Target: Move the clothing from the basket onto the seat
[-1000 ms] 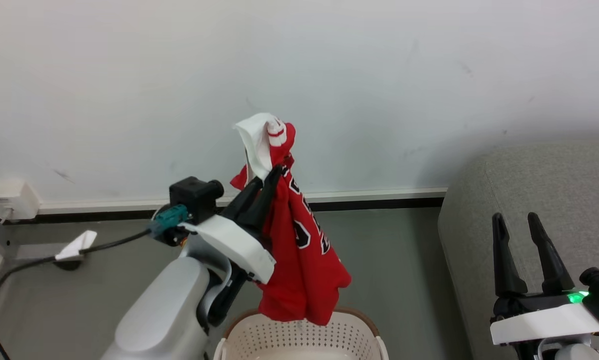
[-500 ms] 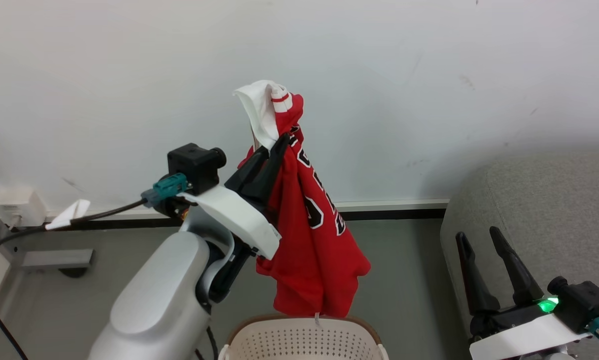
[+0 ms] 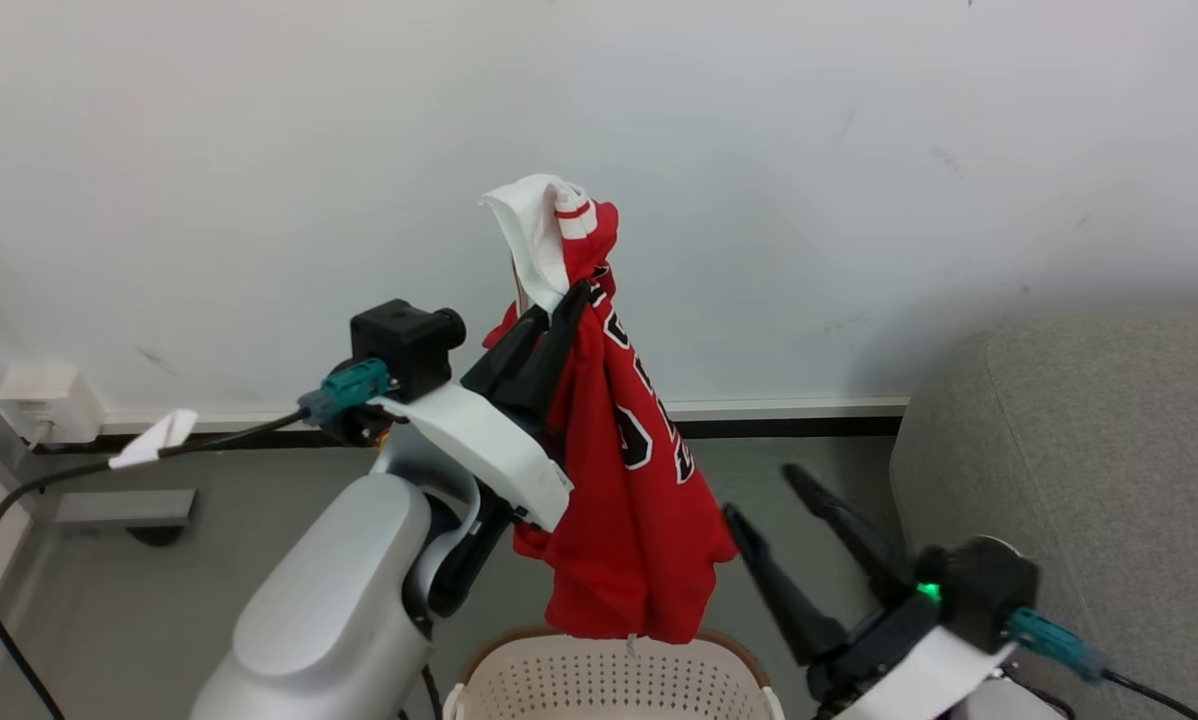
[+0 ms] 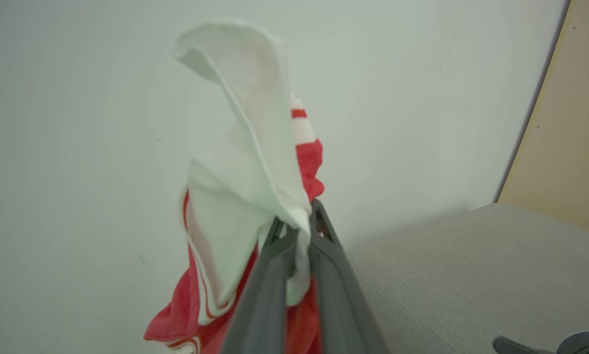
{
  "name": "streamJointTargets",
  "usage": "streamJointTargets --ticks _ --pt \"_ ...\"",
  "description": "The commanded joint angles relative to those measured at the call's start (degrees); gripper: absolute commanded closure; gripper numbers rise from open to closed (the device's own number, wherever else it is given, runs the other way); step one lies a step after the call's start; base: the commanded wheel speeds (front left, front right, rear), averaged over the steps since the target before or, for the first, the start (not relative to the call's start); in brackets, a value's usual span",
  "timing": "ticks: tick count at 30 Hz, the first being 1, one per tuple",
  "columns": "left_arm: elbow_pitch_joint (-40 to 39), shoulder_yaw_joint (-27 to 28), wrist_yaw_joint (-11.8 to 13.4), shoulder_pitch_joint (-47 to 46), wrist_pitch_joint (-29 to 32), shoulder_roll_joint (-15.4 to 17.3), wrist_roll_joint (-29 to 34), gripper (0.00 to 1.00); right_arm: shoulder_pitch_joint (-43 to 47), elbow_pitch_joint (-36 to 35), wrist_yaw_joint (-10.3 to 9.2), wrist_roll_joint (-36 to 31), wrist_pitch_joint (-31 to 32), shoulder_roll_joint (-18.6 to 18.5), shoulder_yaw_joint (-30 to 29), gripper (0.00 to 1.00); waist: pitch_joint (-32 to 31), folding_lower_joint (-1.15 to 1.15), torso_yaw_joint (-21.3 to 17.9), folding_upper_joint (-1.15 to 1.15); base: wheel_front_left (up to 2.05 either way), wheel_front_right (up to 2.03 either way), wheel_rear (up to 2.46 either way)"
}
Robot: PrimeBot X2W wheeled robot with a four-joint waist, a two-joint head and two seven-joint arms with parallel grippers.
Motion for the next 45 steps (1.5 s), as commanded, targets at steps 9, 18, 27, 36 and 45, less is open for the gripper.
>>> streamJointTargets --ticks 9,18,27,36,45 --pt "-0.3 -2.0 -0.5 0.8 -0.5 -1.6 -0.3 1.00 -13.6 11.9 -0.12 3.7 0.9 -0.9 14.9 0.00 0.0 0.00 1.5 0.00 0.00 0.00 0.00" --pt "-1.9 -4.9 -1.4 1.1 0.5 -3.4 -0.4 1.00 -19.8 24.7 -0.12 6.9 0.1 2.1 20.7 0.00 -0.2 0.00 4.8 0.00 0.00 0.00 0.00" --pt "-3.2 -7.7 -2.1 1.5 1.8 -4.6 -0.8 1.00 -22.8 32.1 -0.12 9.7 0.0 4.0 23.2 0.00 -0.7 0.00 7.9 0.00 0.00 0.00 0.00" --pt "-3.8 -8.4 -2.0 1.6 2.3 -4.7 -1.4 1.00 -24.8 36.2 -0.12 11.7 -0.1 6.1 24.9 0.00 -0.9 0.00 9.5 0.00 0.00 0.00 0.00" --pt "-3.2 -8.0 -1.3 1.8 1.8 -3.9 -1.8 1.00 -25.1 36.1 -0.12 13.2 -0.1 5.8 24.4 1.00 -0.9 0.00 9.3 0.00 0.00 0.00 0.00"
